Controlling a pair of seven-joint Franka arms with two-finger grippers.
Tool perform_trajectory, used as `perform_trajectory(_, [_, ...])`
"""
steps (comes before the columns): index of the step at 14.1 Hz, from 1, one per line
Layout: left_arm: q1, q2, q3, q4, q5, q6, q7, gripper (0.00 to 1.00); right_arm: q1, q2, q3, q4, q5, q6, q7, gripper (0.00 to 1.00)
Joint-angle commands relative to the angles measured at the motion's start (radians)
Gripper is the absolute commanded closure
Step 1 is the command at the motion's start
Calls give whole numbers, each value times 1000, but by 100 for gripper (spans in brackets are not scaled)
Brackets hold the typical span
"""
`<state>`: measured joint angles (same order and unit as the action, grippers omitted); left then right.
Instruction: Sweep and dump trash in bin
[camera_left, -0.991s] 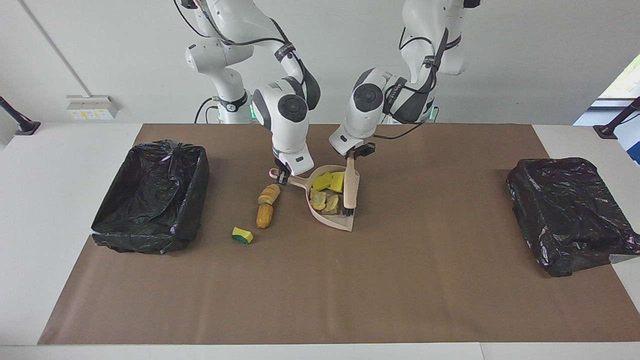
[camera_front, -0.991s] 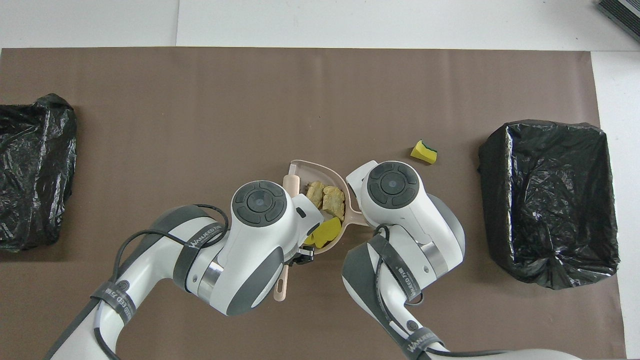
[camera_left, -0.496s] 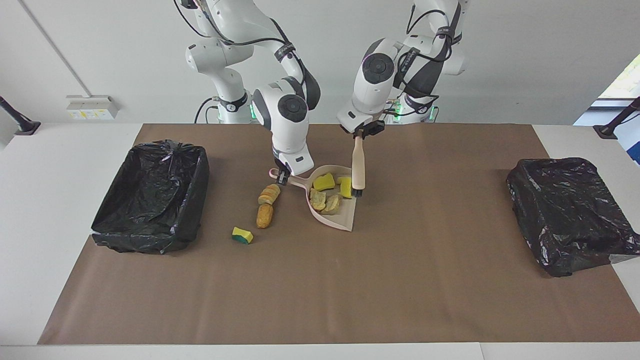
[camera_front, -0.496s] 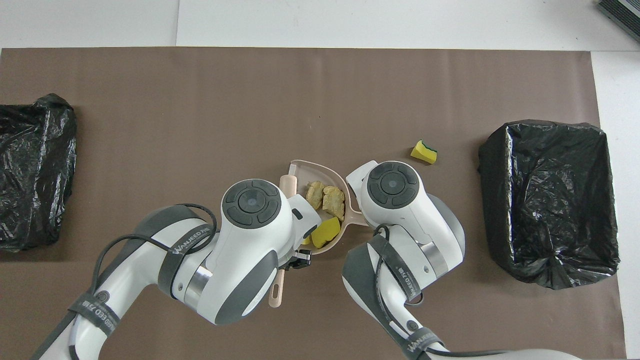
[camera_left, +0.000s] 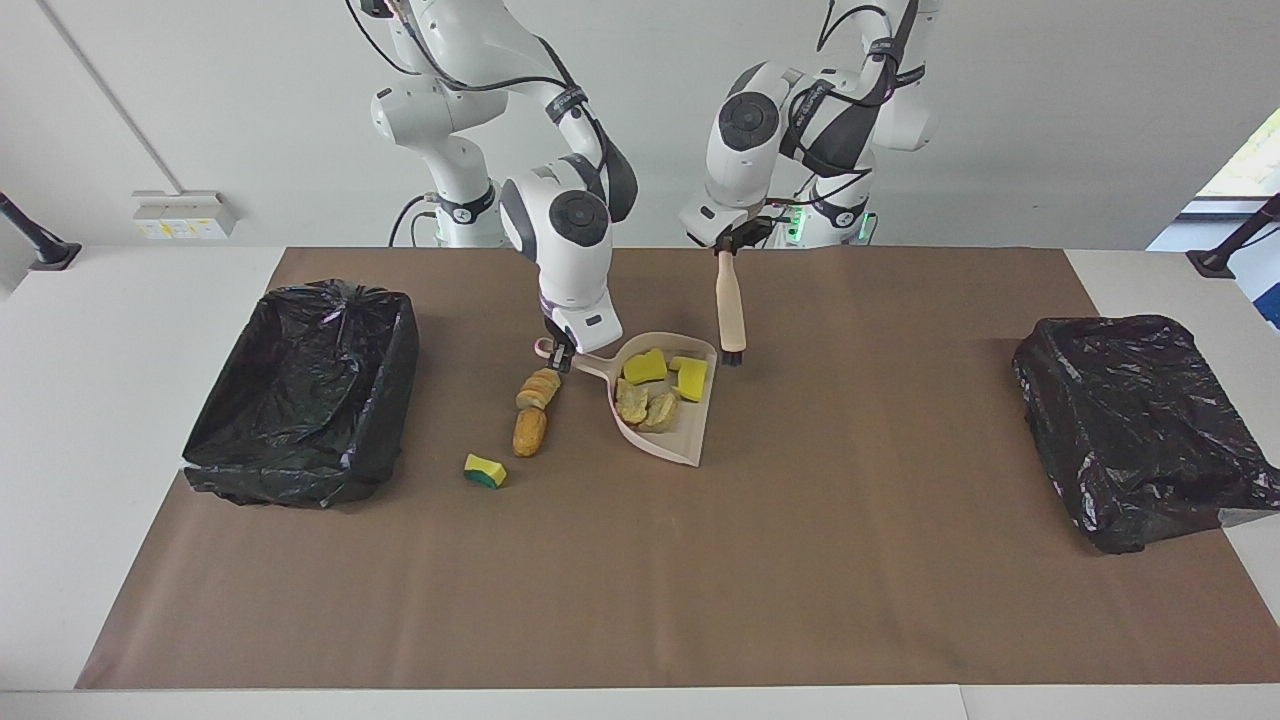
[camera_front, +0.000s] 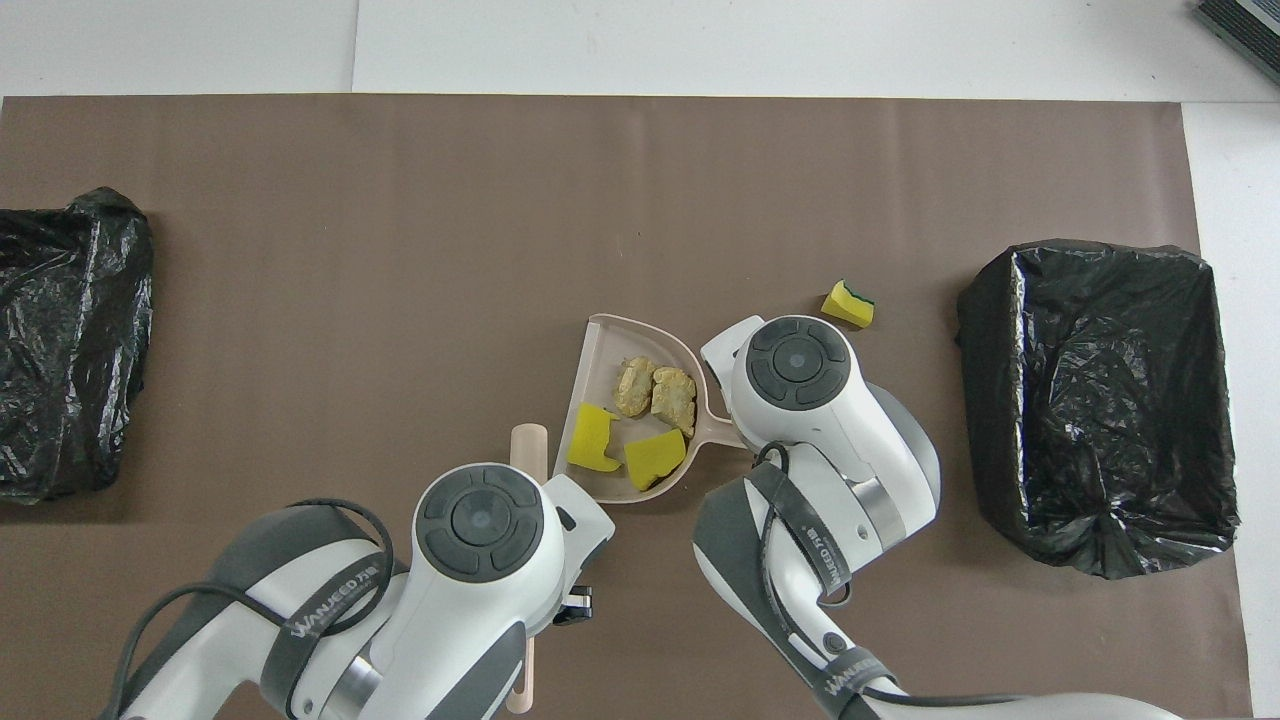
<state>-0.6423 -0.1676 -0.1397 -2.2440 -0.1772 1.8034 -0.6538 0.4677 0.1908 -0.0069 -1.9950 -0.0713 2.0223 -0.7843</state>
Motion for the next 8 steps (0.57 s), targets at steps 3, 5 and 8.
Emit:
perform_trajectory(3, [-178, -165, 6, -227, -8, 134, -180, 100, -105, -70, 7, 15, 57, -8, -48, 100])
perform_trajectory(5, [-230, -164, 5, -267, -10, 197, -213, 100, -158, -106, 7, 41, 88, -34, -120, 100])
perform_trajectory(8, [-275, -148, 5, -322, -21, 281, -253, 100, -298, -151, 1, 71, 132, -88, -283, 100])
